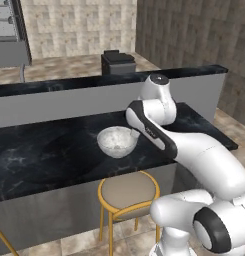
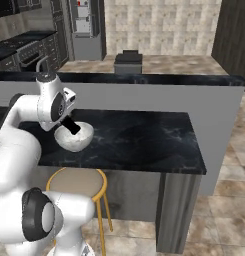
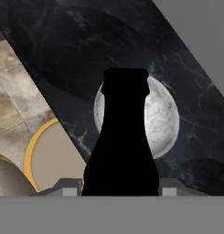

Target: Open the fridge, grab two sodas, and place both sodas inside the bowl with ice on the dining counter.

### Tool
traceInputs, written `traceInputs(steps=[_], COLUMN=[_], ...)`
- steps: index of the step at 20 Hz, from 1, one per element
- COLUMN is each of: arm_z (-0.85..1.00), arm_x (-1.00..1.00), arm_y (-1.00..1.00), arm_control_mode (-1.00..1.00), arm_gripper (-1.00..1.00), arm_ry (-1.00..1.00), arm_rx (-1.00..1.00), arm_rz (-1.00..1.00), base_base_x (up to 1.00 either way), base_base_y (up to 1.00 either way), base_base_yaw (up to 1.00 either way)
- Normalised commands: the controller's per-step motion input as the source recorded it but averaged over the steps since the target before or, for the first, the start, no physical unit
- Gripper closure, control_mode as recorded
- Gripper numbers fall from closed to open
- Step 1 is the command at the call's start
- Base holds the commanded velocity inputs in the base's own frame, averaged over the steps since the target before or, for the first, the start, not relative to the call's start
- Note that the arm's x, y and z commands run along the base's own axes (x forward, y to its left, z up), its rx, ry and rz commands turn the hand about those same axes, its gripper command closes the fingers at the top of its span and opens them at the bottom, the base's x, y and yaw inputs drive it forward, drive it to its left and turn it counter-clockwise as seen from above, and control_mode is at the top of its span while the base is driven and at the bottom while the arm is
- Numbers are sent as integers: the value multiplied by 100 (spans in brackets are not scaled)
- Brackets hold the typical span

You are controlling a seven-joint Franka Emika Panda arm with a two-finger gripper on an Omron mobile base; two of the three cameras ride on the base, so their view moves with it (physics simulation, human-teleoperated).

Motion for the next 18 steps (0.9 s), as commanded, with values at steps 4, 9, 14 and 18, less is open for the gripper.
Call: traceInputs(steps=[4,9,14,18], arm_z=[-24,-21,-12,-16], arm_x=[34,31,32,32], arm_y=[11,15,18,14], arm_control_mode=[-100,-100,-100,-100], arm_gripper=[100,100,100,100], arm_ry=[14,15,15,12], arm_rx=[-10,-14,-13,-8], arm_rz=[5,5,6,9], base_base_x=[0,0,0,0], base_base_y=[0,0,0,0], base_base_yaw=[0,0,0,0])
